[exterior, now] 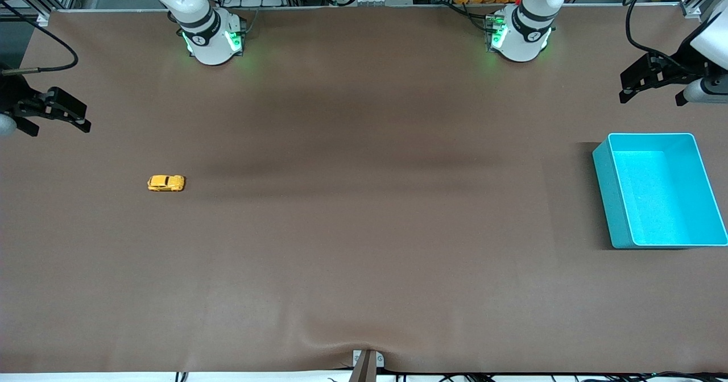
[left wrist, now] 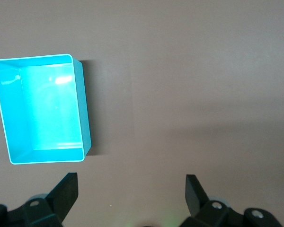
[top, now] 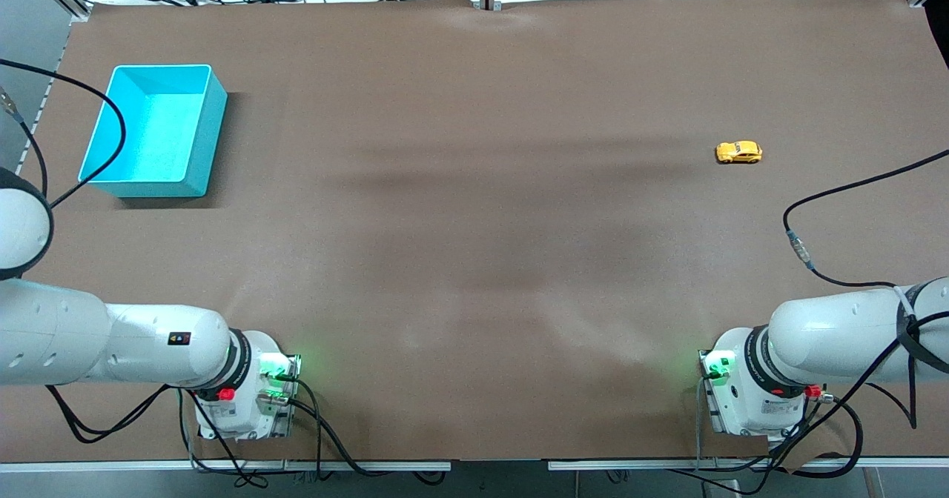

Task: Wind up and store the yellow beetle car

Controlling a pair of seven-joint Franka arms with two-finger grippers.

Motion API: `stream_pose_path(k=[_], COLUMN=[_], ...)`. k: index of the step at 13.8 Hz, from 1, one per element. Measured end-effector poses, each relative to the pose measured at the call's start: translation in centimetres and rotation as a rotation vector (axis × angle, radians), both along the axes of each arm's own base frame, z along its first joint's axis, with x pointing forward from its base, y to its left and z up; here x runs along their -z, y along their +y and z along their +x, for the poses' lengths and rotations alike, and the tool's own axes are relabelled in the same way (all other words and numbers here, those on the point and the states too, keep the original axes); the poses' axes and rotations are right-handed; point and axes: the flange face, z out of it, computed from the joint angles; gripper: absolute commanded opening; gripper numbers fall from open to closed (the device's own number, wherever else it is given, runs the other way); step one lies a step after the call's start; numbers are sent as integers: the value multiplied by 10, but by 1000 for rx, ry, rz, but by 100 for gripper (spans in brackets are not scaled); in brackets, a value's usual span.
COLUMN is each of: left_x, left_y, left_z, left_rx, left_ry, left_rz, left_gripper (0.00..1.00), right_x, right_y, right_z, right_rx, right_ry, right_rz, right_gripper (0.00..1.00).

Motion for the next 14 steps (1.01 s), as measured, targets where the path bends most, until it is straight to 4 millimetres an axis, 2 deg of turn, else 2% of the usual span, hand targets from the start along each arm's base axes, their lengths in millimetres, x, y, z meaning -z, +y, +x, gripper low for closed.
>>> stream_pose_path(k=[11, 14], left_x=[-1, -1], left_y=[1, 3], left_z=[1, 1], left_rx=[-1, -5], left_ry=[-6, -6], left_rz=[-1, -1], left_gripper=[100, 100], right_x=[2, 9], right_y=[-3, -1], right_z=[-1, 0], right_rx=[6, 117], right_ry=[15, 38], right_rz=[1, 5], right_gripper=[100, 100])
